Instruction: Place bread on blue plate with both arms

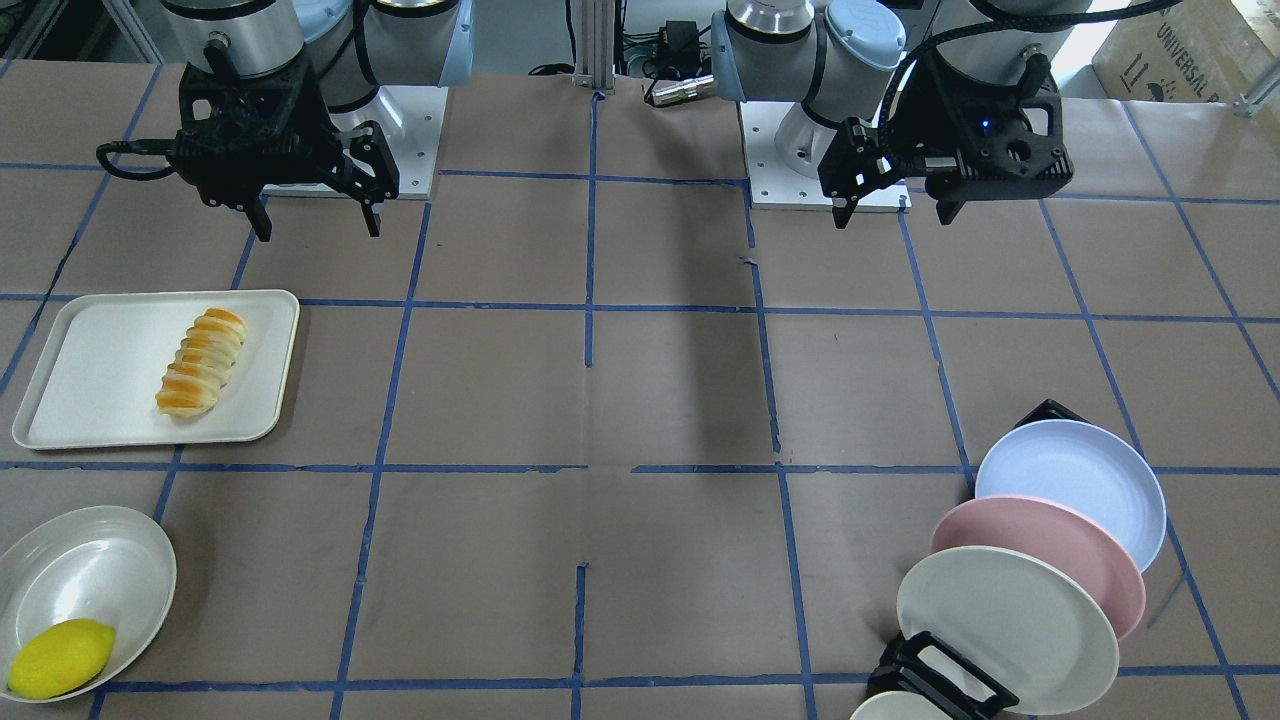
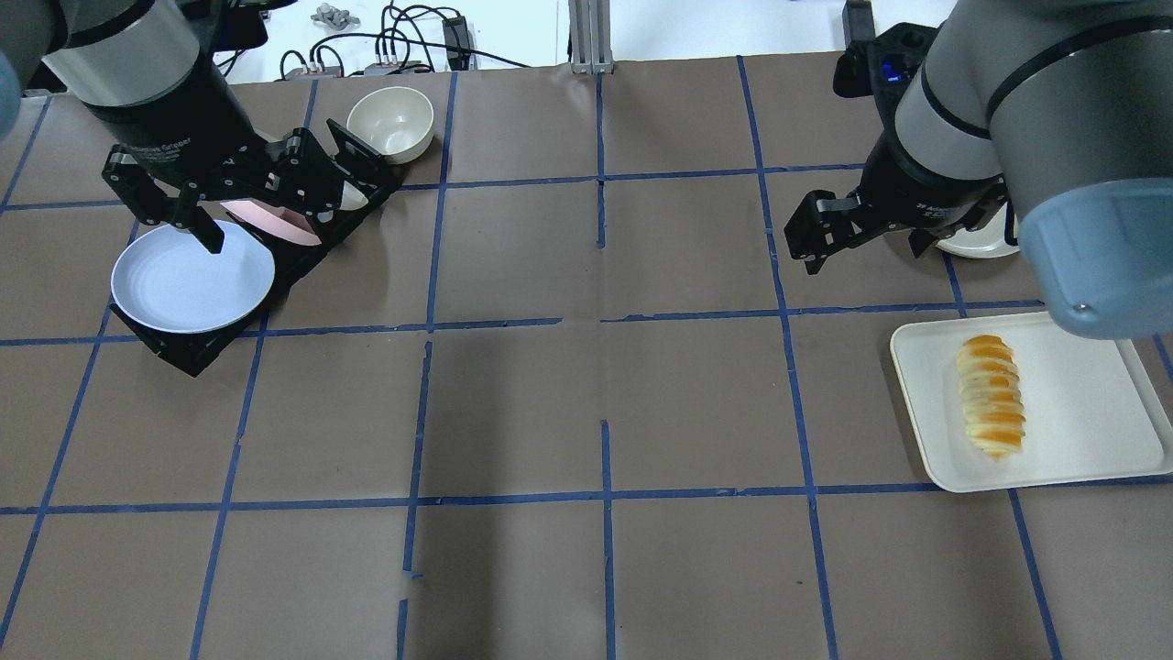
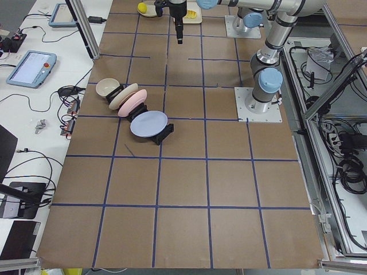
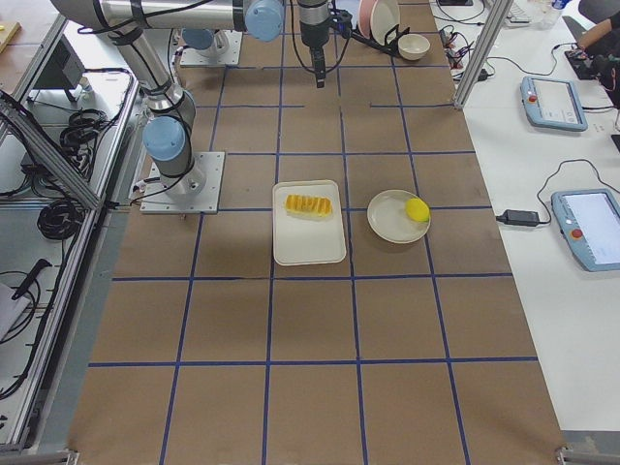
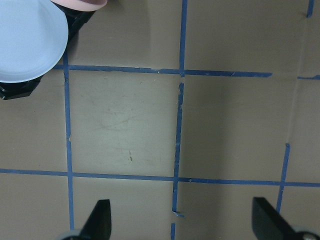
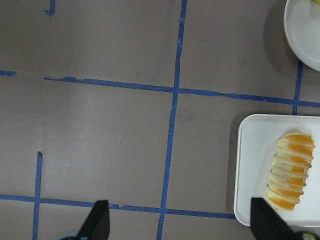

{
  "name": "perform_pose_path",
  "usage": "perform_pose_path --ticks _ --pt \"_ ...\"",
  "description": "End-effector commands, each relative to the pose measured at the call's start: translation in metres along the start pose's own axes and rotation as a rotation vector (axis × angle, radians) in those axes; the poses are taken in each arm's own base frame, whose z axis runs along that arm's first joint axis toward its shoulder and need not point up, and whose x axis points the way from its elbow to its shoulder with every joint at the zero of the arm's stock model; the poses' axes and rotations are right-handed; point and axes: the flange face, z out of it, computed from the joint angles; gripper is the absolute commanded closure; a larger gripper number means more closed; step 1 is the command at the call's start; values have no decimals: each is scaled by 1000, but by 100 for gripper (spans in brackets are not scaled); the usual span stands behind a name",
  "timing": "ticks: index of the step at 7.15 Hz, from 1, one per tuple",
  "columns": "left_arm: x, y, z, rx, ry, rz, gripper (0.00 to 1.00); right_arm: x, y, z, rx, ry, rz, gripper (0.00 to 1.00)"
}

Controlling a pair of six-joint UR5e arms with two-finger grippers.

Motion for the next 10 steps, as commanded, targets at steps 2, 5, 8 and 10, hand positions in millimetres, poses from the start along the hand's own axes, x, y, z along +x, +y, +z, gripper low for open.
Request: perform_pose_path --ticks 2,5,8,10 --pt "-1 0 1 0 1 4 0 0 -1 2 -3 -1 -5 0" --pt "-118 -22 15 -25 31 42 0 33 -7 22 -32 18 -42 0" --pt "-279 -104 77 -85 81 40 0 140 17 99 -68 55 75 1" --pt "-346 -165 122 -82 107 132 0 166 34 140 -69 51 155 11"
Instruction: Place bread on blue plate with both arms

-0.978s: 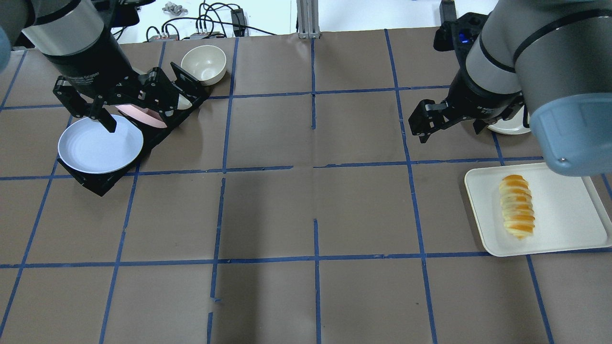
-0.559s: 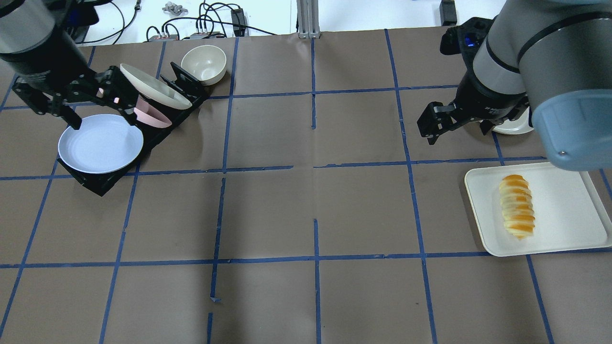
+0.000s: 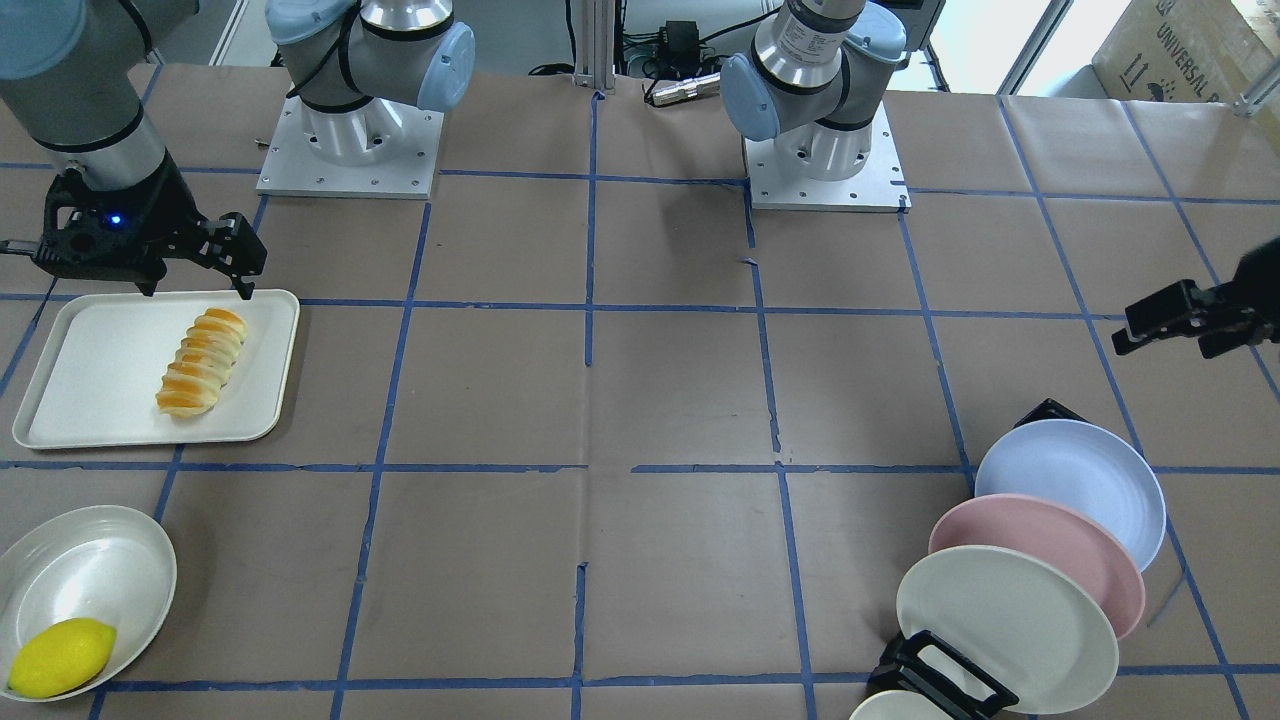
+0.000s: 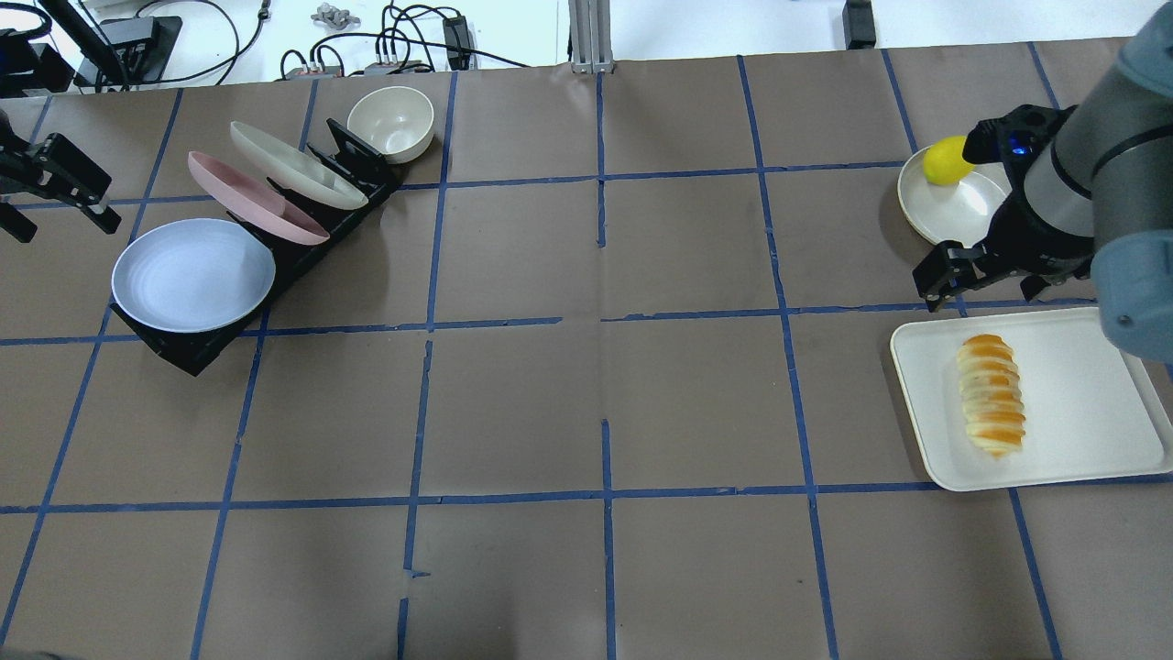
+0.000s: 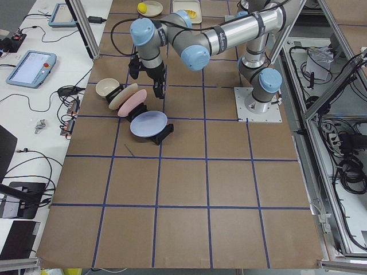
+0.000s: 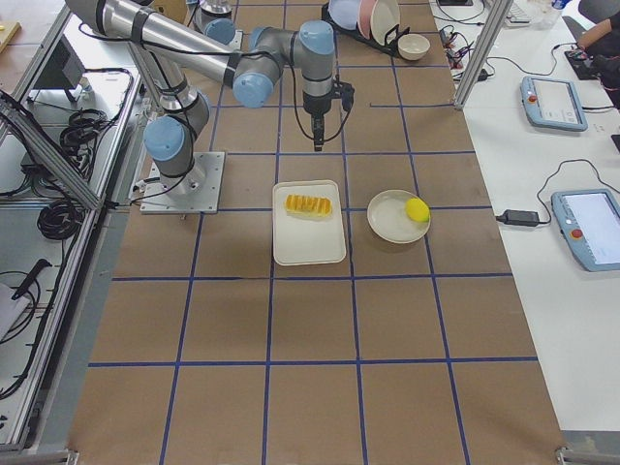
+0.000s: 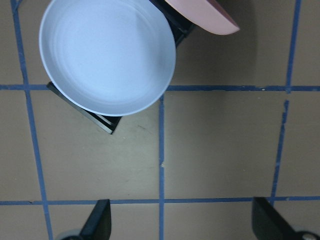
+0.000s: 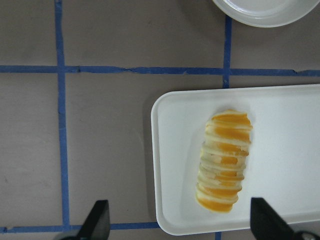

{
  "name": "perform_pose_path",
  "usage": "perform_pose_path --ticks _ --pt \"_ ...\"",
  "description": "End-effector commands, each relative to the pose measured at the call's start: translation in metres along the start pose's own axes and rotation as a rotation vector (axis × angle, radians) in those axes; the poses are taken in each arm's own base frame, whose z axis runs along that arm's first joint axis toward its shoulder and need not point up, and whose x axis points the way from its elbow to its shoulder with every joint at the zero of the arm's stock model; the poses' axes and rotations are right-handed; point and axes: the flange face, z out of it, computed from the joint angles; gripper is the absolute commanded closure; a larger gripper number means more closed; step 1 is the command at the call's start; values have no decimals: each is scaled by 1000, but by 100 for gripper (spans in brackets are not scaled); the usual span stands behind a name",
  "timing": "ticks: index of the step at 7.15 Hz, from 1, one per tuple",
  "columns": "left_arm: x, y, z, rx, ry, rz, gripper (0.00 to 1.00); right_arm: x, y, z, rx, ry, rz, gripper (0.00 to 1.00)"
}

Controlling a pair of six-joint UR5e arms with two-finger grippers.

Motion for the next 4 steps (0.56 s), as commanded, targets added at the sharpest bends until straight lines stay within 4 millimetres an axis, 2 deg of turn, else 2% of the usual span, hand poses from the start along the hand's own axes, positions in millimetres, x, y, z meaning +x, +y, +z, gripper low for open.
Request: perform_pose_path --ticks 1,2,3,4 --pt "-86 -60 46 -8 25 82 0 21 1 57 -26 -10 53 16" --pt "-109 -84 75 -15 36 107 0 46 -9 90 -36 -13 103 15" --pt "-115 -104 101 -20 51 113 0 72 -17 133 -69 -27 147 15" --pt "-115 -115 122 -23 70 119 1 92 -21 159 -87 -33 182 15"
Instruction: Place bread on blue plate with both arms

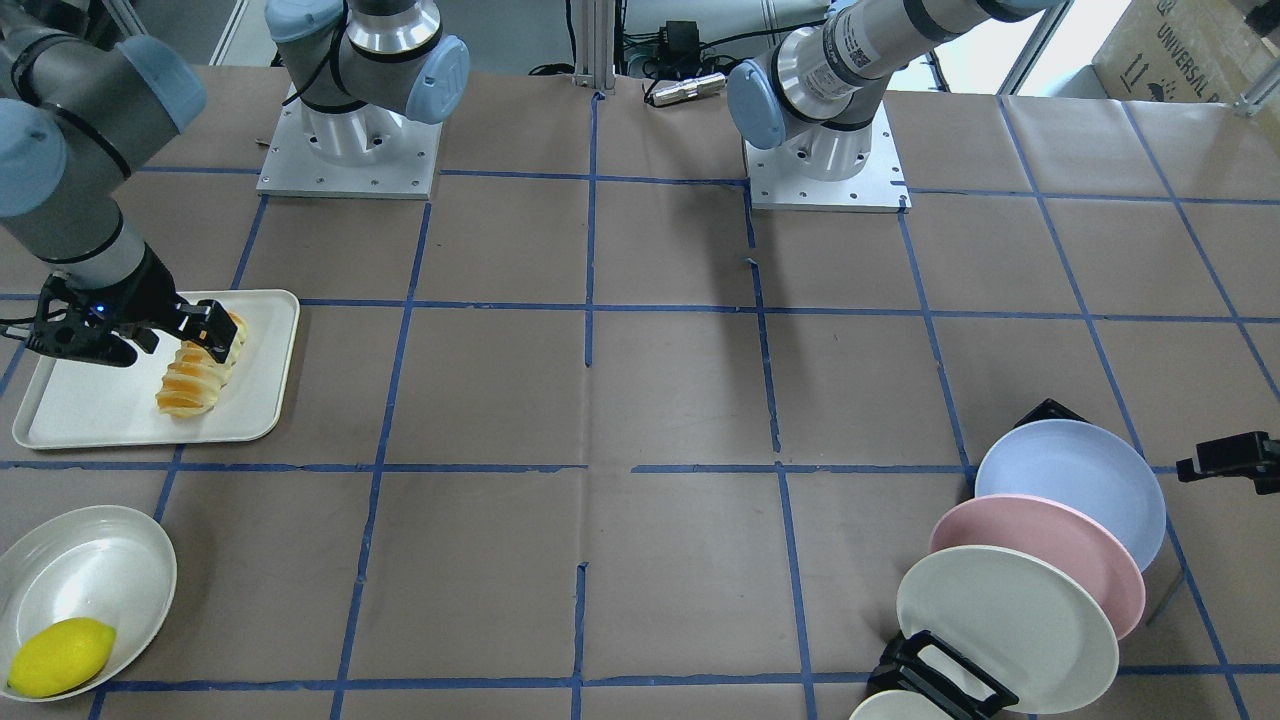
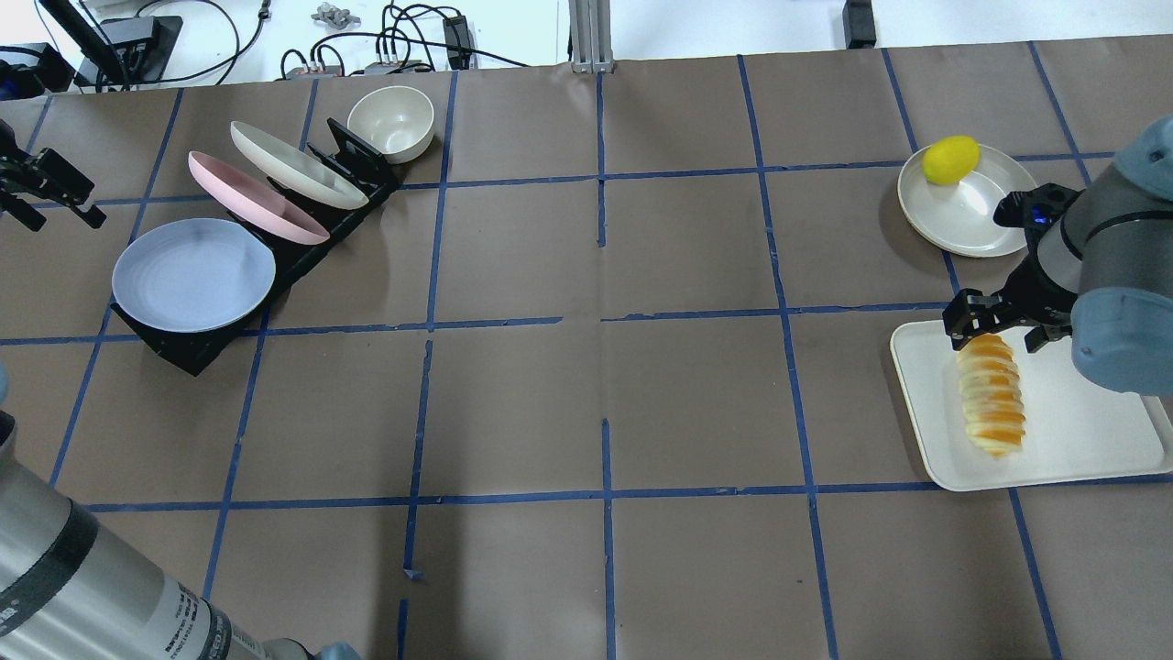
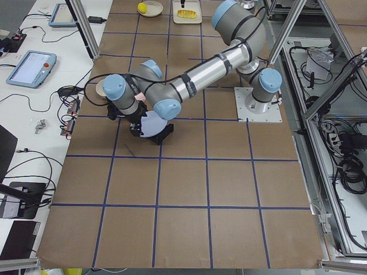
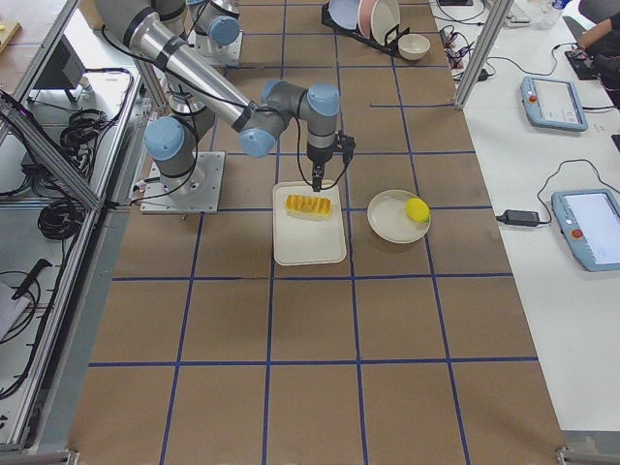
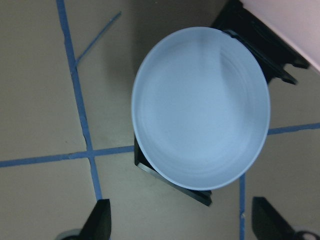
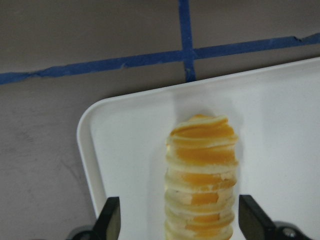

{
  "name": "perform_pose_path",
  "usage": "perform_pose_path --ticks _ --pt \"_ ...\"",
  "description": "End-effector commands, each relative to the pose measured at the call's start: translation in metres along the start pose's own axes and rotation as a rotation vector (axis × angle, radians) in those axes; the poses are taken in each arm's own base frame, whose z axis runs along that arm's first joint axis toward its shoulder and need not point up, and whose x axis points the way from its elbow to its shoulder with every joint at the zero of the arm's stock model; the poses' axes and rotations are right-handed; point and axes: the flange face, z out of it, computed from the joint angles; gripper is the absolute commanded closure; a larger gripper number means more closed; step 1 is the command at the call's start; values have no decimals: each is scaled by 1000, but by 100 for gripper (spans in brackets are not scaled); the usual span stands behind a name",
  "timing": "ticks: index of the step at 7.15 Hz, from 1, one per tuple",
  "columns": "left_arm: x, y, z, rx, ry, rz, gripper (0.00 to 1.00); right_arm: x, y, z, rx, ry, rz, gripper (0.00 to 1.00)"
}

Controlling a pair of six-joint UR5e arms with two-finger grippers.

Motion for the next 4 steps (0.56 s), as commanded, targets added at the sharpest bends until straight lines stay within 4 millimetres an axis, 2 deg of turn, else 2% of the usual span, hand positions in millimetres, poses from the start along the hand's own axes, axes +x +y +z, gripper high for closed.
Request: perform_pose_path --ticks 1,3,4 --pt "-13 -23 45 -18 37 10 5 28 -15 48 -15 -9 51 15" --pt "-19 -31 75 -51 65 10 7 26 -14 65 -29 -23 52 15" --pt "-20 -32 79 -57 68 8 30 20 -3 73 -45 -46 53 15"
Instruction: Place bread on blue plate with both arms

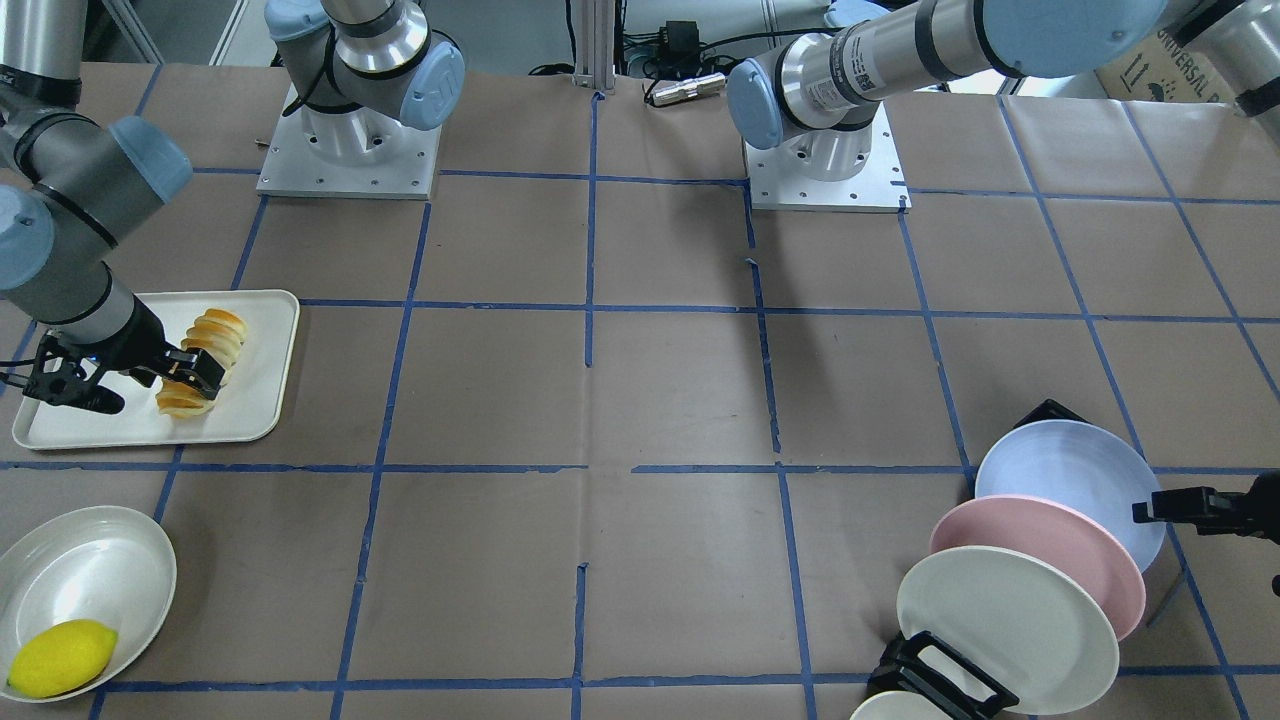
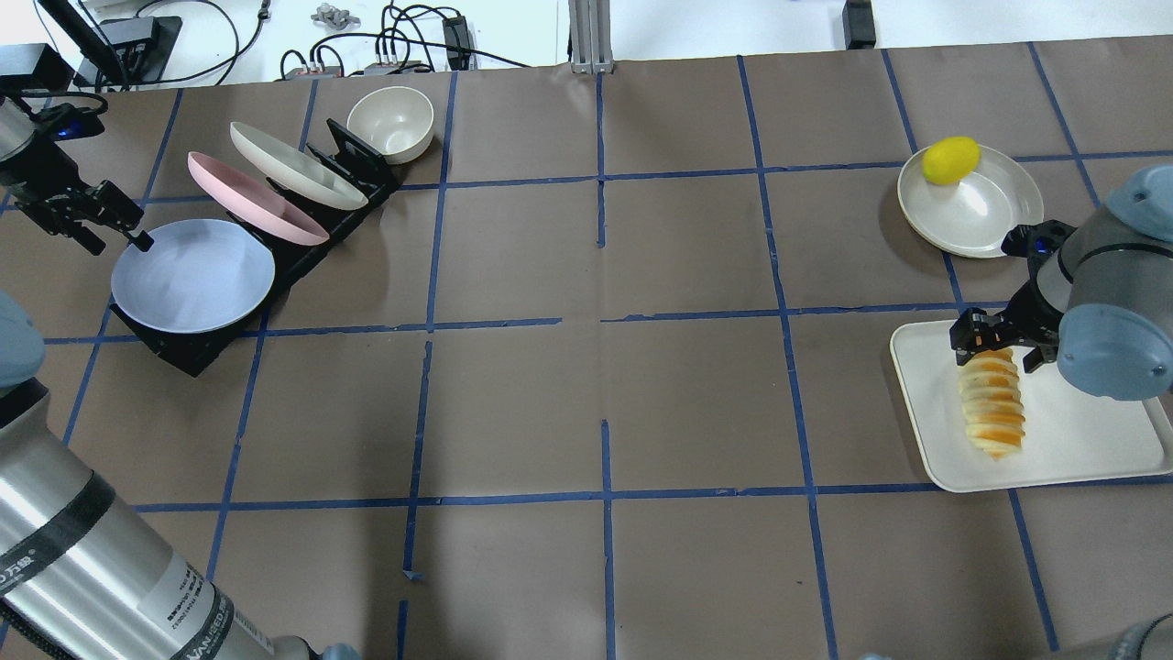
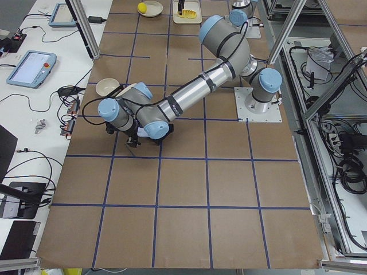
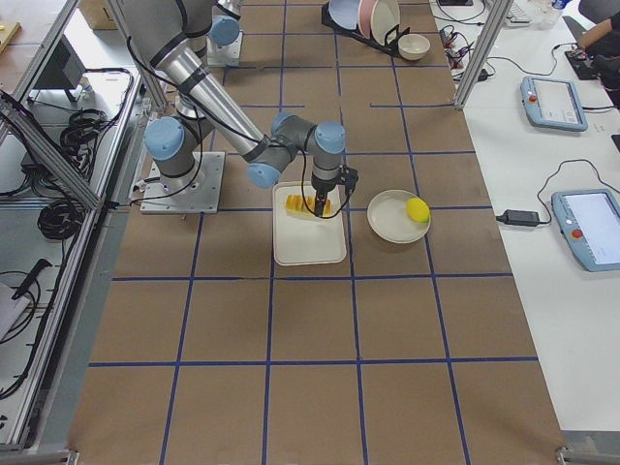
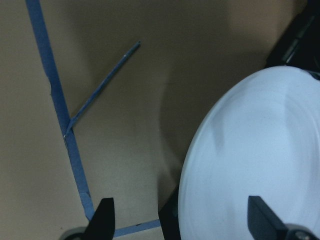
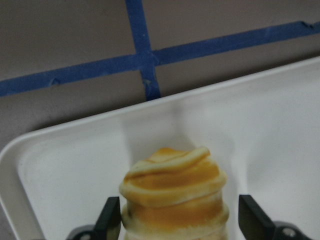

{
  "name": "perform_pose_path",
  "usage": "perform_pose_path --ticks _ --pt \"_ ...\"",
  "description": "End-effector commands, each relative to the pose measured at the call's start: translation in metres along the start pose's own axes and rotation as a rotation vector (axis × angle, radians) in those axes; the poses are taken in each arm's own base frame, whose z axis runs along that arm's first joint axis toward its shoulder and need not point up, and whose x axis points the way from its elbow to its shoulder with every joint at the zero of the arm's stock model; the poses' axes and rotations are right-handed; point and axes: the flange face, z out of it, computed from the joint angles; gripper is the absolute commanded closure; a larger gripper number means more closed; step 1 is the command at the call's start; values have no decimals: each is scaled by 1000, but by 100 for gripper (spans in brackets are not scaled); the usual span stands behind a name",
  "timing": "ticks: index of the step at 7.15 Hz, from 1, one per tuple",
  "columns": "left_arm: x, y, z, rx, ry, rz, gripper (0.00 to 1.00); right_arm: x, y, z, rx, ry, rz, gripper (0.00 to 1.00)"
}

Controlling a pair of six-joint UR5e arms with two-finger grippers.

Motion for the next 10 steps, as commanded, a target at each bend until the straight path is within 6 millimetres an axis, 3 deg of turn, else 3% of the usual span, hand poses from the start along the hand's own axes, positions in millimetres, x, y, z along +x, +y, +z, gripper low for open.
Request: perform_pose_path --ticks 1,2,3,4,5,7,9,10 --pt "0 -4 9 -16 9 2 57 -6 13 13 -21 -24 2 15" --pt "1 -2 13 -27 19 0 88 -6 15 14 -27 -26 2 14" --pt "2 -1 14 -29 19 1 90 -6 14 13 -23 -24 2 18" --pt "2 -1 4 -18 9 -1 91 -6 14 12 -23 -25 0 65" --pt "7 2 -6 -15 8 -1 92 -7 14 12 -23 -25 -24 93" --pt "14 13 -30 -8 -10 2 92 -9 15 -9 13 -10 -57 98" --pt "38 44 -62 -39 10 3 92 -29 26 -57 59 10 -93 98" --pt "62 67 -88 -65 26 1 92 -34 24 -86 68 11 -109 98"
